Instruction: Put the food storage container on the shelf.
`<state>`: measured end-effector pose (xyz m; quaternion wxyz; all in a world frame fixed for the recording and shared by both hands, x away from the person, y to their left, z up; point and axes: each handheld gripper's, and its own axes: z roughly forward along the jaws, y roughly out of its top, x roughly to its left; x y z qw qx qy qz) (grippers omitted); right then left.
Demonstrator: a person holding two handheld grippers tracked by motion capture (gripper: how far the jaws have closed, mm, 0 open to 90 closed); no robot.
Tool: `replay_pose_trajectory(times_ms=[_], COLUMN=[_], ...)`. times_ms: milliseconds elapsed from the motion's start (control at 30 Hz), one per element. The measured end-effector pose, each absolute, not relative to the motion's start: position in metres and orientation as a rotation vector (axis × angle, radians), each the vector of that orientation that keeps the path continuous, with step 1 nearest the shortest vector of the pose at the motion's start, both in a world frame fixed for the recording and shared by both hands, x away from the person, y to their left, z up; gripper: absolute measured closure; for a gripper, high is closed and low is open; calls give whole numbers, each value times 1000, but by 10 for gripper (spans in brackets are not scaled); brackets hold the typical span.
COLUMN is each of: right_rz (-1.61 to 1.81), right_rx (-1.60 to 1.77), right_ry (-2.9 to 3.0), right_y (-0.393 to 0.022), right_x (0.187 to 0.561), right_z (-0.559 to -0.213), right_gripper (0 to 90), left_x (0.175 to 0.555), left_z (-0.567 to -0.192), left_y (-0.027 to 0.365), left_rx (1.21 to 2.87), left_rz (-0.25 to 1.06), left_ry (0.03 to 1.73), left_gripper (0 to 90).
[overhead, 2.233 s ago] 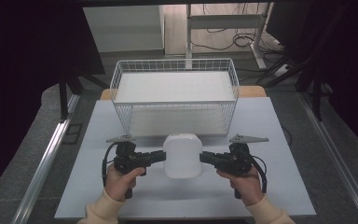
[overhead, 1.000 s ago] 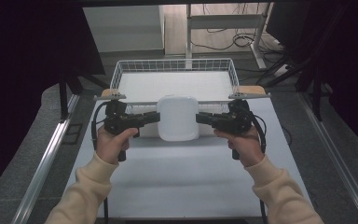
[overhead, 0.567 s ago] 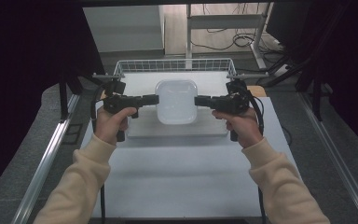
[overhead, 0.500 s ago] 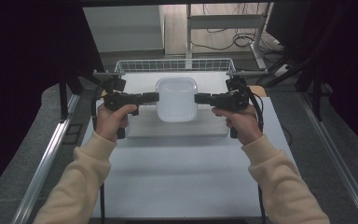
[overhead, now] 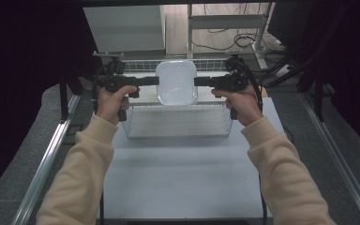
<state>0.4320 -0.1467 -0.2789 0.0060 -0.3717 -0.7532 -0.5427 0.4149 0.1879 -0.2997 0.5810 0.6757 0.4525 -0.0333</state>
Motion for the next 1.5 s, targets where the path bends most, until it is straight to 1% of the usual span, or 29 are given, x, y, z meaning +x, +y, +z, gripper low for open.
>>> replay_pose_trajectory(times_ms=[233, 433, 667, 900, 1033, 1233, 1500], right_rz=[-1684, -1681, -1639, -1610, -1568, -1486, -1437], right_rx=[-1205, -1216, -1261, -1302, -1341, -1435, -1496], right_ry=[-2350, -2322, -2263, -2187, -2154, -2106, -2001], right_y=[-144, -146, -151, -155, -154, -147, -147], right_x=[453, 462, 479, 495, 504, 523, 538], right_z=[-273, -274, -284, -293, -293, -298, -309], right_gripper=[790, 790, 792, 788, 763, 695, 645], left_x=[434, 445, 461, 478, 490, 507, 518], left_z=[-293, -292, -296, -305, -308, -317, -329], left_y=[187, 185, 179, 182, 183, 183, 184], left_rx=[1569, 1577, 1579, 1529, 1501, 1460, 1430], left_rz=[-77, -94, -121, -206, -246, -292, -336], left_ry=[1092, 1101, 1142, 1181, 1215, 1279, 1301], left_gripper=[790, 790, 792, 797, 795, 771, 737])
